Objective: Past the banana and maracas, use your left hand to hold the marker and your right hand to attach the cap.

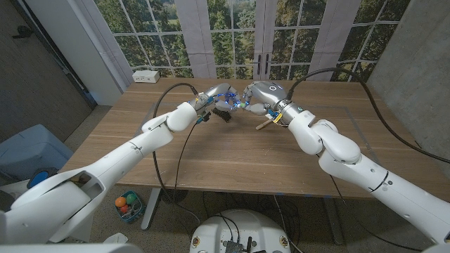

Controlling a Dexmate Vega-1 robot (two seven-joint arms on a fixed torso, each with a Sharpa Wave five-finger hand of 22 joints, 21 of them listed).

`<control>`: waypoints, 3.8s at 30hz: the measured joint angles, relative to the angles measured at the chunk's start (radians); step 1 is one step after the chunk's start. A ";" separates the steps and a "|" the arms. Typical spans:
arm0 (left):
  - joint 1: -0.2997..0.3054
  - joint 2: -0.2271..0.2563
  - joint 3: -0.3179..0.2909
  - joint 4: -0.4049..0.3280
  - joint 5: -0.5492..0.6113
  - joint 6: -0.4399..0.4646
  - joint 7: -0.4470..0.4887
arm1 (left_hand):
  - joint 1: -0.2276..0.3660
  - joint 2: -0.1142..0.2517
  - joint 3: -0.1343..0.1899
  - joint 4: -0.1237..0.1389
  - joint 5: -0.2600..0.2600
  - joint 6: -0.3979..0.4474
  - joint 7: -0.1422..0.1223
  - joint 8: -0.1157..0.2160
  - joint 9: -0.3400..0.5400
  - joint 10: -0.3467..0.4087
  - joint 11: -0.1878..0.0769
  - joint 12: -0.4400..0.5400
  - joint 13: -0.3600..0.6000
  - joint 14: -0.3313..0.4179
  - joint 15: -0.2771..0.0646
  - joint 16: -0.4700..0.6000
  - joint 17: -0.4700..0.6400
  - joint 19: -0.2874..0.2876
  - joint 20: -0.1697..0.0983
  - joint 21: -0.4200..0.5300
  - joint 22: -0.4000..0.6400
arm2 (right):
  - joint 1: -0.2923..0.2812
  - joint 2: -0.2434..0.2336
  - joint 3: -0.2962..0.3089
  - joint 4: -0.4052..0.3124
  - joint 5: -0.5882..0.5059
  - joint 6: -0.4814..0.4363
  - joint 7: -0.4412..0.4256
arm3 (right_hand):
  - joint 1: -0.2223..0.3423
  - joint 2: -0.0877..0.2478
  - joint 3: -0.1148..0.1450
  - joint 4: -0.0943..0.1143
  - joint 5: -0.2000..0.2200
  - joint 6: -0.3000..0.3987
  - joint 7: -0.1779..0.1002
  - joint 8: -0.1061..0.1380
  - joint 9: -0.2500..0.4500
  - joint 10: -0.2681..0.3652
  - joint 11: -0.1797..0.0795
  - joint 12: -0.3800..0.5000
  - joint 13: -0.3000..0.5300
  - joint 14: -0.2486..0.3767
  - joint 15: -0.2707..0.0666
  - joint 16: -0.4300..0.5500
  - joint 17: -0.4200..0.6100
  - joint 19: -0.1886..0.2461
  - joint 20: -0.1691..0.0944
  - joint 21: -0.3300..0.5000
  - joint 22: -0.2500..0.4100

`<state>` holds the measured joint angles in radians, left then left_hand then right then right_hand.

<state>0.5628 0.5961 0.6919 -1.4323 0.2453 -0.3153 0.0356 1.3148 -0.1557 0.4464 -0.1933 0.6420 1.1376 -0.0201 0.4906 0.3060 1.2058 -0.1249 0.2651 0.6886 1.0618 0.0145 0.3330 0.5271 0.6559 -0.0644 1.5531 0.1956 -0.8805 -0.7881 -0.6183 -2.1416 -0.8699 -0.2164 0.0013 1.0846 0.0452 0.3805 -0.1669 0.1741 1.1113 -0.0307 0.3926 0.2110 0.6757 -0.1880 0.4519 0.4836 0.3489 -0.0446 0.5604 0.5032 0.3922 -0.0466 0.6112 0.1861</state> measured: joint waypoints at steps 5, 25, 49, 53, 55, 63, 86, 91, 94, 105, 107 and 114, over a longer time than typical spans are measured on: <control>-0.008 -0.004 0.003 0.013 0.002 -0.010 0.000 | 0.000 0.000 0.000 0.000 -0.001 0.000 0.000 0.000 0.000 0.000 0.000 -0.003 0.000 0.002 0.002 -0.001 0.000 0.000 0.000 0.000 0.000 | 0.017 0.008 -0.009 0.012 -0.006 0.003 0.022 | 0.000 0.000 0.000 0.000 0.000 0.000 0.000 -0.001 0.000 0.004 -0.003 0.008 0.006 0.000 0.000 0.000 0.000 0.000 0.000 0.000 0.000; -0.031 -0.001 0.019 0.034 0.016 -0.013 -0.028 | 0.000 0.000 0.000 0.000 -0.002 0.000 0.000 -0.004 -0.001 0.000 0.000 -0.016 0.039 0.006 0.006 -0.001 0.000 -0.006 0.006 0.000 0.000 | 0.048 0.030 -0.026 0.046 0.000 0.008 0.056 | 0.007 -0.007 0.000 0.000 0.004 0.014 0.007 -0.006 0.001 0.004 -0.003 0.029 0.032 0.011 0.003 -0.007 0.005 0.000 0.000 0.000 0.000; -0.024 -0.011 0.003 0.028 -0.059 0.001 -0.072 | 0.000 -0.001 0.000 0.000 -0.002 0.003 0.003 -0.005 -0.002 0.011 0.003 -0.025 0.052 0.029 0.006 -0.015 0.000 -0.005 0.005 0.000 0.000 | 0.043 0.044 -0.025 0.073 0.035 0.026 -0.021 | 0.008 -0.008 -0.012 0.010 0.003 0.028 -0.004 -0.016 -0.002 0.020 -0.008 0.051 0.064 0.034 0.002 -0.007 0.019 0.000 0.000 0.008 0.000; -0.024 -0.021 -0.008 0.047 -0.123 -0.011 -0.100 | 0.000 -0.001 0.001 -0.001 0.000 0.004 0.004 -0.005 -0.002 0.011 0.003 -0.026 0.052 0.028 0.006 -0.015 0.000 -0.005 0.005 0.000 0.000 | 0.042 0.046 -0.026 0.077 0.038 0.027 -0.034 | -0.015 0.015 -0.021 0.019 0.003 0.027 -0.004 -0.035 -0.001 -0.002 0.005 0.051 0.077 0.034 0.002 -0.015 0.023 0.000 0.000 0.008 0.000; -0.023 -0.025 -0.012 0.054 -0.145 -0.014 -0.110 | 0.000 -0.001 0.001 -0.001 0.000 0.004 0.004 -0.005 0.000 0.011 0.003 -0.026 0.052 0.028 0.006 -0.014 0.000 -0.005 0.005 0.000 0.000 | 0.039 0.047 -0.025 0.078 0.041 0.027 -0.040 | -0.025 0.025 -0.023 0.027 0.003 -0.030 -0.009 -0.052 0.005 -0.023 0.015 0.051 0.087 0.034 0.002 -0.022 0.024 0.004 0.004 0.015 0.000; -0.024 -0.035 -0.019 0.066 -0.204 -0.019 -0.134 | 0.000 -0.001 0.001 -0.001 0.000 0.004 0.004 -0.005 0.001 0.011 0.003 -0.031 0.066 0.028 0.006 -0.014 0.000 -0.005 0.005 0.000 0.000 | 0.022 0.054 -0.014 0.077 0.064 0.008 -0.059 | -0.138 0.022 -0.050 0.054 0.007 -0.308 -0.038 -0.148 0.004 -0.152 0.058 0.014 0.121 0.034 0.002 -0.036 0.055 0.002 0.042 0.021 0.000; -0.015 -0.054 -0.037 0.082 -0.333 0.017 -0.181 | -0.002 -0.003 0.001 -0.001 -0.001 0.004 0.004 -0.005 0.003 0.011 0.003 -0.027 0.067 0.030 0.005 -0.015 0.000 -0.005 0.005 0.000 -0.005 | 0.023 0.034 0.031 0.016 0.224 -0.115 0.063 | -0.511 -0.070 -0.214 0.127 0.031 -0.900 0.049 -0.210 -0.002 -0.517 0.167 -0.228 0.046 -0.181 0.009 -0.143 0.080 -0.109 0.163 -0.031 0.001; -0.010 -0.062 -0.045 0.083 -0.374 0.034 -0.195 | 0.003 -0.003 0.001 -0.001 -0.002 0.004 0.004 -0.005 0.003 0.011 0.003 -0.027 0.067 0.032 0.007 -0.016 0.000 -0.005 0.005 0.000 -0.005 | 0.023 0.020 0.058 0.024 0.332 -0.074 0.084 | -0.635 -0.032 -0.242 0.192 0.031 -0.874 0.050 -0.189 -0.007 -0.502 0.185 -0.228 0.032 -0.181 0.020 -0.147 0.075 -0.123 0.170 -0.042 0.001; -0.008 -0.068 -0.051 0.083 -0.407 0.052 -0.206 | 0.005 -0.005 0.001 -0.001 -0.002 0.004 0.004 -0.005 0.003 0.011 0.003 -0.027 0.067 0.032 0.007 -0.019 0.000 -0.005 0.005 0.000 -0.005 | 0.012 0.014 0.078 0.042 0.414 -0.014 0.070 | -0.695 0.001 -0.251 0.227 0.031 -0.830 0.045 -0.174 -0.011 -0.466 0.192 -0.220 0.023 -0.160 0.020 -0.147 0.071 -0.119 0.166 -0.042 0.001; 0.001 -0.083 -0.071 0.040 -0.537 0.193 -0.230 | 0.004 -0.004 0.001 -0.001 0.009 0.008 0.000 -0.008 0.012 0.010 0.003 -0.030 0.067 0.032 0.007 -0.025 0.000 -0.003 0.003 0.000 -0.005 | -0.040 0.040 0.123 0.119 0.555 0.190 -0.105 | -0.790 0.095 -0.242 0.288 0.023 -0.789 0.019 -0.170 -0.016 -0.435 0.187 -0.217 -0.001 -0.138 0.006 -0.160 0.062 -0.091 0.109 -0.043 0.000; 0.001 -0.083 -0.072 0.033 -0.548 0.213 -0.231 | 0.004 -0.004 0.001 -0.001 0.009 0.009 -0.002 -0.008 0.012 0.010 0.003 -0.031 0.067 0.032 0.007 -0.026 0.000 -0.002 0.002 0.000 -0.005 | -0.049 0.049 0.128 0.135 0.570 0.224 -0.137 | -0.800 0.105 -0.241 0.289 0.023 -0.797 0.010 -0.178 -0.017 -0.440 0.182 -0.224 -0.007 -0.159 0.006 -0.175 0.053 -0.096 0.092 -0.043 0.000; -0.005 -0.077 -0.072 -0.012 -0.600 0.326 -0.233 | 0.004 -0.004 0.001 -0.001 0.015 0.009 -0.002 -0.008 0.017 0.010 0.003 -0.034 0.067 0.034 0.009 -0.029 0.000 0.002 0.005 -0.004 -0.006 | -0.061 0.068 0.135 0.175 0.597 0.306 -0.201 | -0.800 0.105 -0.227 0.289 0.023 -0.795 0.001 -0.182 -0.021 -0.442 0.173 -0.232 -0.020 -0.174 0.005 -0.195 0.034 -0.103 0.078 -0.050 -0.002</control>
<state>0.5580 0.5194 0.6200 -1.4443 -0.3550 0.0103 -0.1976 1.3189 -0.1600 0.4478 -0.1948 0.6572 1.1468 -0.0218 0.4829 0.3228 1.2162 -0.1219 0.2310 0.7559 1.0958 0.0236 0.3037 0.5271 0.6581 -0.0591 1.5492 0.1896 -0.9419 -0.7198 -0.4833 -1.9662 -0.2732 0.0899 -0.2000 0.2843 0.1502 0.1538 0.1216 0.1973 0.3159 -0.0292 0.2107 0.1905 0.2341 -0.0149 0.2204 0.4637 0.1748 -0.0393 0.3654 0.5373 0.2890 0.0318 0.5614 0.1846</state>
